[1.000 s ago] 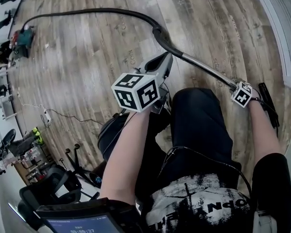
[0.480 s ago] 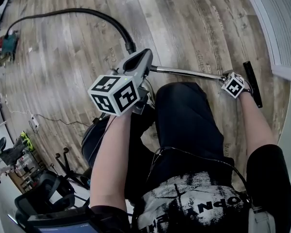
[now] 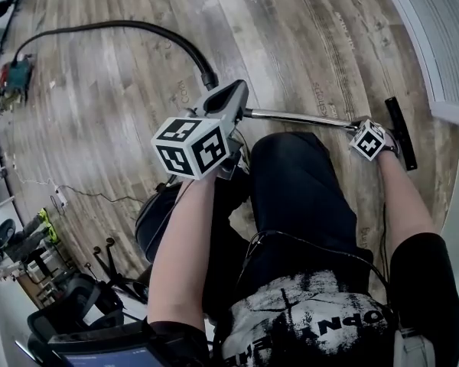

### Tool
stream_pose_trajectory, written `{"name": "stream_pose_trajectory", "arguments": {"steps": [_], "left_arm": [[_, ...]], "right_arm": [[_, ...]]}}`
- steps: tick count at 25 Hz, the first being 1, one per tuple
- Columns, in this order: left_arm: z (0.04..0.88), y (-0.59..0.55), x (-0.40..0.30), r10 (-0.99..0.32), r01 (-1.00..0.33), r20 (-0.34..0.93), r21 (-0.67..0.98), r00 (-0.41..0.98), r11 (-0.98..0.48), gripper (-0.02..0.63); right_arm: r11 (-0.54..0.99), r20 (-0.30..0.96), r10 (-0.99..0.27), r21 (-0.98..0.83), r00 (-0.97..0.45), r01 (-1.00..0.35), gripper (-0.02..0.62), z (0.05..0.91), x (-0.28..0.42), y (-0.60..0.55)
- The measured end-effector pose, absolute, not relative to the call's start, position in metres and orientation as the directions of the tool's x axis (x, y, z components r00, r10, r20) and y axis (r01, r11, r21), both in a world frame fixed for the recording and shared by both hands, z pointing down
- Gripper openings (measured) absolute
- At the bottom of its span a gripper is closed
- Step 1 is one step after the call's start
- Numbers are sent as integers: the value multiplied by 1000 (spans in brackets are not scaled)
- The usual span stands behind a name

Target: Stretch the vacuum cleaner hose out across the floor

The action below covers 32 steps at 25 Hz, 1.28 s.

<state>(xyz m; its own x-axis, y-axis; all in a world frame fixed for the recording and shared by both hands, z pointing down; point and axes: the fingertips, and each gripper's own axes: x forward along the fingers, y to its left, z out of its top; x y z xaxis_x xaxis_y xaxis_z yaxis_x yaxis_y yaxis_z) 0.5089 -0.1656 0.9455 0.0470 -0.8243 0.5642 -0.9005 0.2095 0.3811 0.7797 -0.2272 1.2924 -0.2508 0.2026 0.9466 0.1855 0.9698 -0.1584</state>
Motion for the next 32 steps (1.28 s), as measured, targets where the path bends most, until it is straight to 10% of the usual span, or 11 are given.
{"name": "stream_pose_trajectory", "arguments": {"steps": [18, 32], "left_arm": [[915, -203, 461, -843, -948, 528, 310, 105, 75, 0], [716, -170, 442, -789, -911, 581, 407, 200, 69, 0]], "right_arm": [[996, 965, 90, -86, -248, 25, 8, 1224, 755, -238], [986, 894, 94, -144, -438, -83, 7, 871, 631, -229]]}}
